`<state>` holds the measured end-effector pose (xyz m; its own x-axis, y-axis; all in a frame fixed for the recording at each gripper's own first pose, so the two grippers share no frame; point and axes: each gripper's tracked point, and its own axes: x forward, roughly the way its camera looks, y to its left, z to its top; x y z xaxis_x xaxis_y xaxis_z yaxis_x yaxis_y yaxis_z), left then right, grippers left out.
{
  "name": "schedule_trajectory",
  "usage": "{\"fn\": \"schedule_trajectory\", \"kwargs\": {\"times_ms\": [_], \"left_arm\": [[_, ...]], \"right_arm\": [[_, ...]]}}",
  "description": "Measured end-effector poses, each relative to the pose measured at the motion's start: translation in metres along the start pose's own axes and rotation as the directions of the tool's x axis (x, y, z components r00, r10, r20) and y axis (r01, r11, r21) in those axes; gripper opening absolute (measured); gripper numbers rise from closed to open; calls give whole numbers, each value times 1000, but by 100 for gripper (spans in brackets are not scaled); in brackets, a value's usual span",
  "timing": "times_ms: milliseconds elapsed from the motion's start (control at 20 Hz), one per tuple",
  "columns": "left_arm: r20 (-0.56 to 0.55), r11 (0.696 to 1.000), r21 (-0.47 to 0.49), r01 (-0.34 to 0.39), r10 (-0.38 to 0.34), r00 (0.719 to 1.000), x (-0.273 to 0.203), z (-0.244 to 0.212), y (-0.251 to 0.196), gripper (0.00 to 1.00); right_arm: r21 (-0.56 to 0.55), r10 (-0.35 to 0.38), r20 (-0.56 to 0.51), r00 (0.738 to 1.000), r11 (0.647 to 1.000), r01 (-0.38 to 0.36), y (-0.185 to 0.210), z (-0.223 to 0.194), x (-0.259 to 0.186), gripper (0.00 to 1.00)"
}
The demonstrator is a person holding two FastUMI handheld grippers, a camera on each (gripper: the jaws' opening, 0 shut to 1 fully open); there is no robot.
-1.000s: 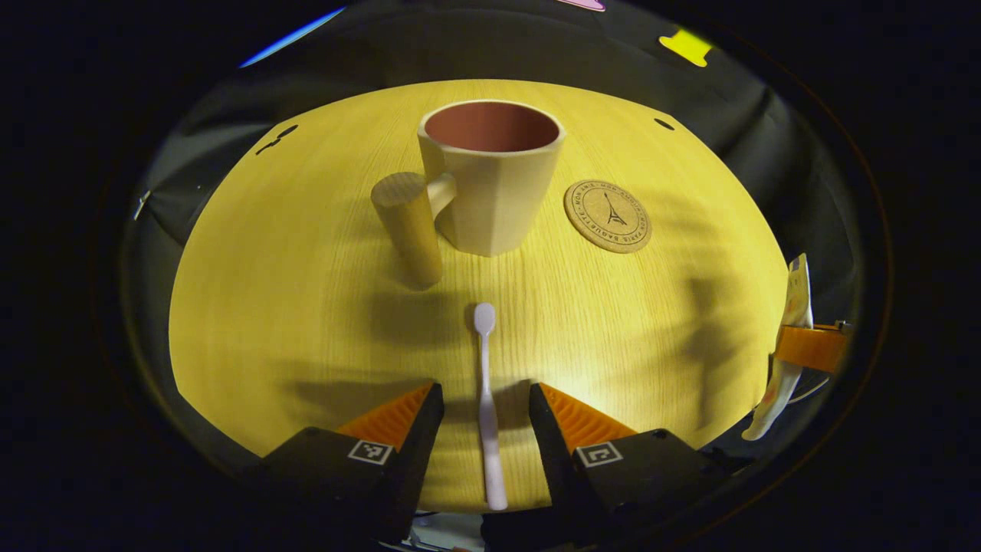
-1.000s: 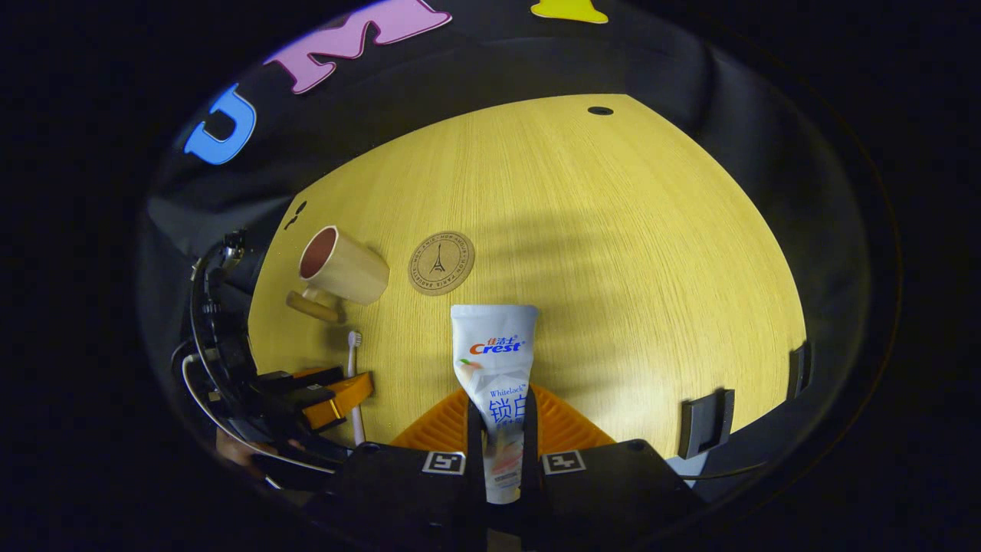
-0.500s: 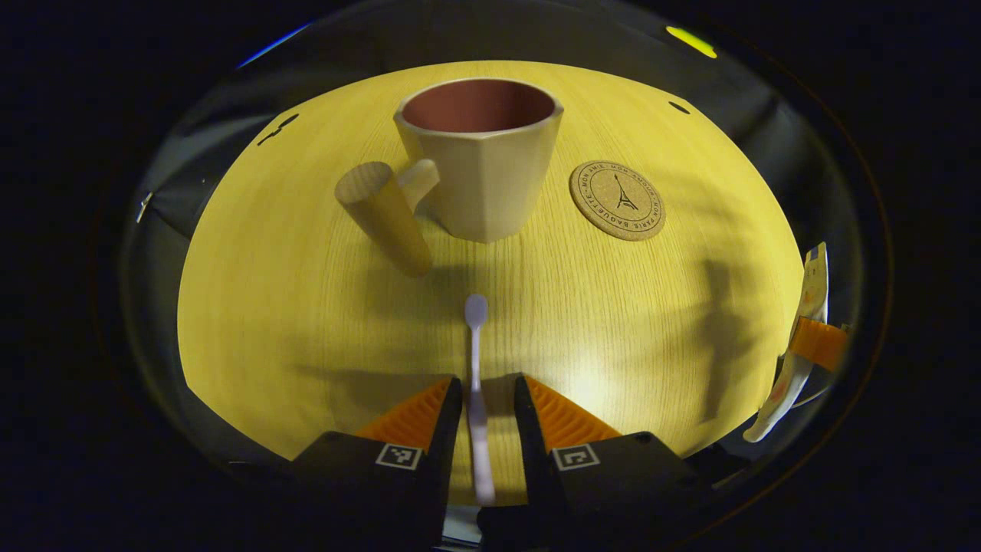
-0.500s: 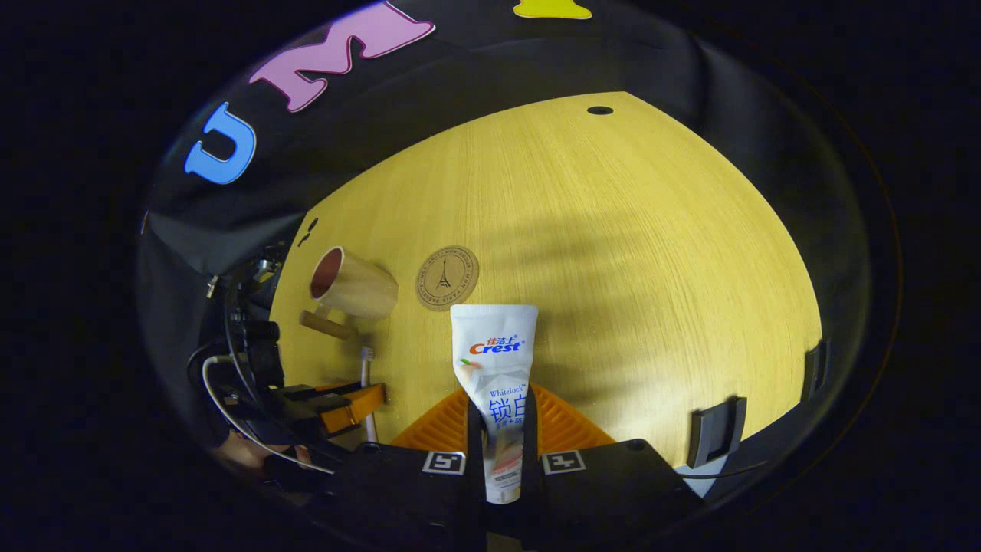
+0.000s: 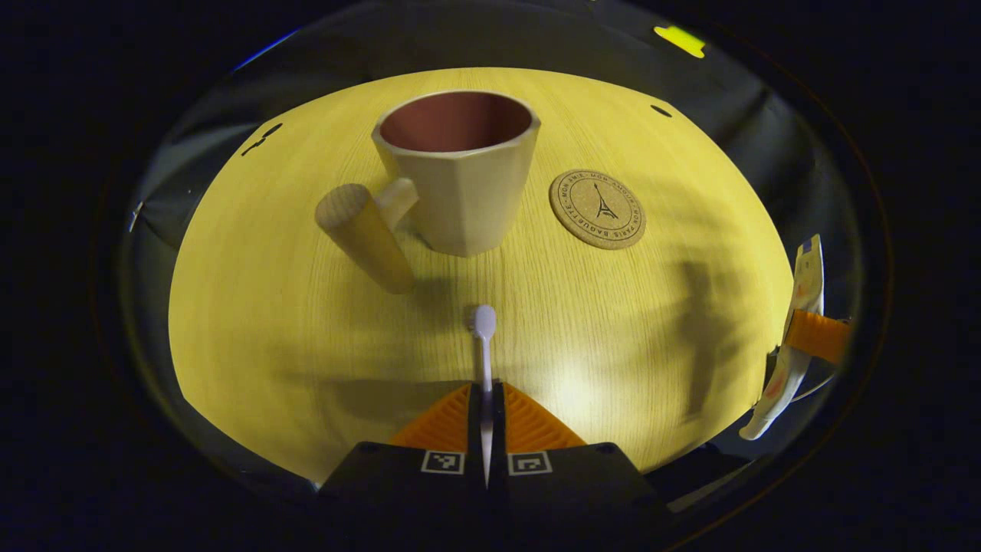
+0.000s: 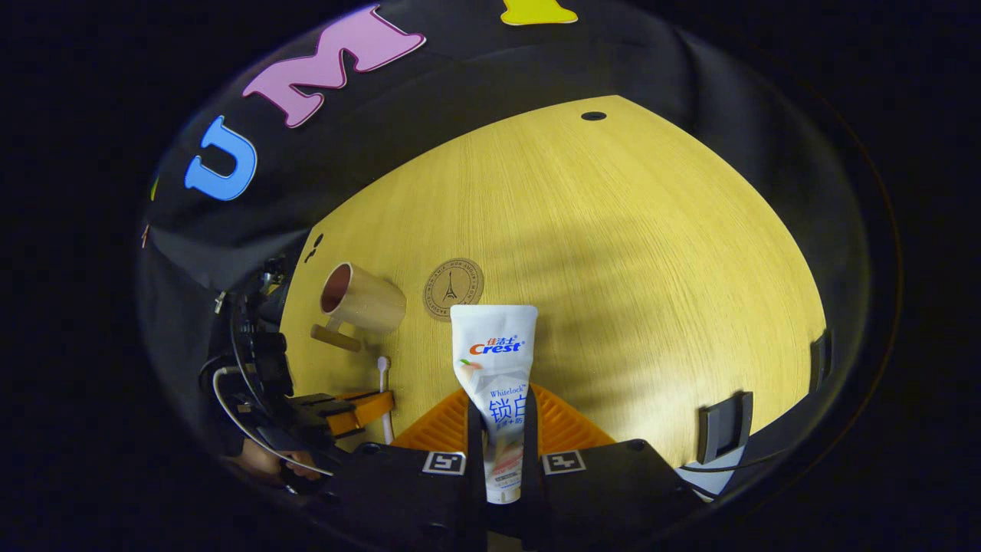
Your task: Put the toothbrush and toothpaste on the desktop into the cup, then pick up the cup and place it on the coaster on the desktop.
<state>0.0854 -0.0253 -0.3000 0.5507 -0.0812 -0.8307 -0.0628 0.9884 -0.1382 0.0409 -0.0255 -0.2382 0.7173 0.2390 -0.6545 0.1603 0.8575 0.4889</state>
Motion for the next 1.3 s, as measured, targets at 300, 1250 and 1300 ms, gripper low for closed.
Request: {"fn": "schedule_trajectory", "kwargs": {"times_ms": [300, 1250, 1300], "left_arm": [[70, 994, -48, 99, -96, 993, -19, -6, 3, 6], [449, 951, -63, 302, -243, 860, -178, 59, 62, 6], [463, 952, -57, 300, -241, 853, -184, 61, 65, 6]], "right_arm": [[-32, 6, 29, 1000, 999, -5, 5, 0, -4, 21], [-294, 383, 359, 851, 912, -287, 111, 123, -55, 20], [-302, 395, 364, 843, 907, -295, 127, 132, -54, 21]]}}
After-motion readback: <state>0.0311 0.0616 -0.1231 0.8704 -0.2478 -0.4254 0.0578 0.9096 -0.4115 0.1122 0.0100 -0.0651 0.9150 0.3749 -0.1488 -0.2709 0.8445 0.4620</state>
